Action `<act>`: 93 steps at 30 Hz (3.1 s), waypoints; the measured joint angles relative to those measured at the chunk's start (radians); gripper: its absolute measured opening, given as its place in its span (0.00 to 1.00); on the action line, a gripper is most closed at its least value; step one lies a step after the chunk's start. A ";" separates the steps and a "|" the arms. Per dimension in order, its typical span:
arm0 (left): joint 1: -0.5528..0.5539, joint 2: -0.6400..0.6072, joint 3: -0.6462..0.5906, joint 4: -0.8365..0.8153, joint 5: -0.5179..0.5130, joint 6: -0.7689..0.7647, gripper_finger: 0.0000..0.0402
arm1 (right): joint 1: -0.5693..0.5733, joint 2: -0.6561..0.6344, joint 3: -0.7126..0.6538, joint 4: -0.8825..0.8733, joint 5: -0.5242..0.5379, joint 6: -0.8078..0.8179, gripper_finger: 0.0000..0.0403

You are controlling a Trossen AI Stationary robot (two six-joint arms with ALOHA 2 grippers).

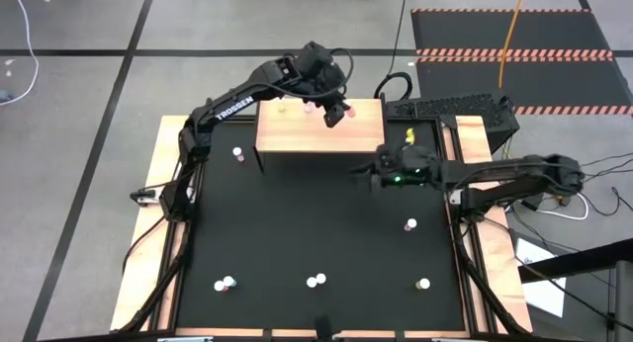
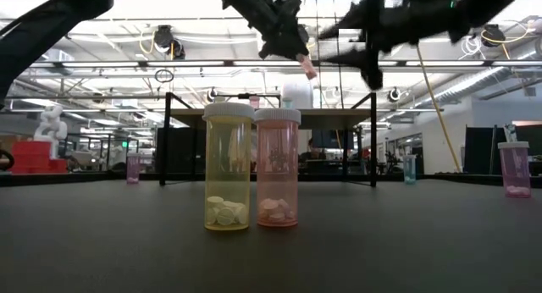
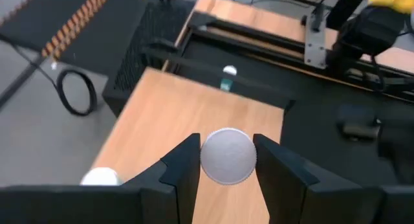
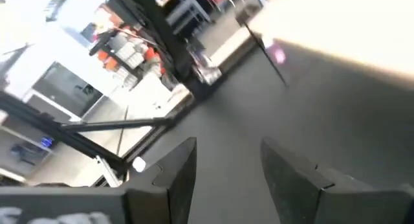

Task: Pick and place medicine bottles onto shelf by color
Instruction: Put the top left orange pill bottle on the shelf

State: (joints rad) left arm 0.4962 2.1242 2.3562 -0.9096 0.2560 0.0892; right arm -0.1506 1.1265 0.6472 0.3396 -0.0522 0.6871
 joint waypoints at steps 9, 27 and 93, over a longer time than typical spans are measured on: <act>-0.039 -0.024 -0.001 -0.078 0.005 0.134 0.36 | -0.128 -0.178 0.179 -0.426 0.185 -0.314 0.41; -0.125 -0.022 0.001 -0.049 -0.018 0.243 0.36 | -0.223 -0.007 0.368 -0.579 0.187 -0.672 0.54; -0.001 0.134 -0.212 0.572 -0.171 0.109 0.36 | -0.227 -0.094 0.367 -0.809 0.206 -0.443 0.54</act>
State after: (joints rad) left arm 0.4950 2.2581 2.1441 -0.3379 0.0849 0.1984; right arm -0.3779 1.0321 1.0145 -0.4694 0.1543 0.2443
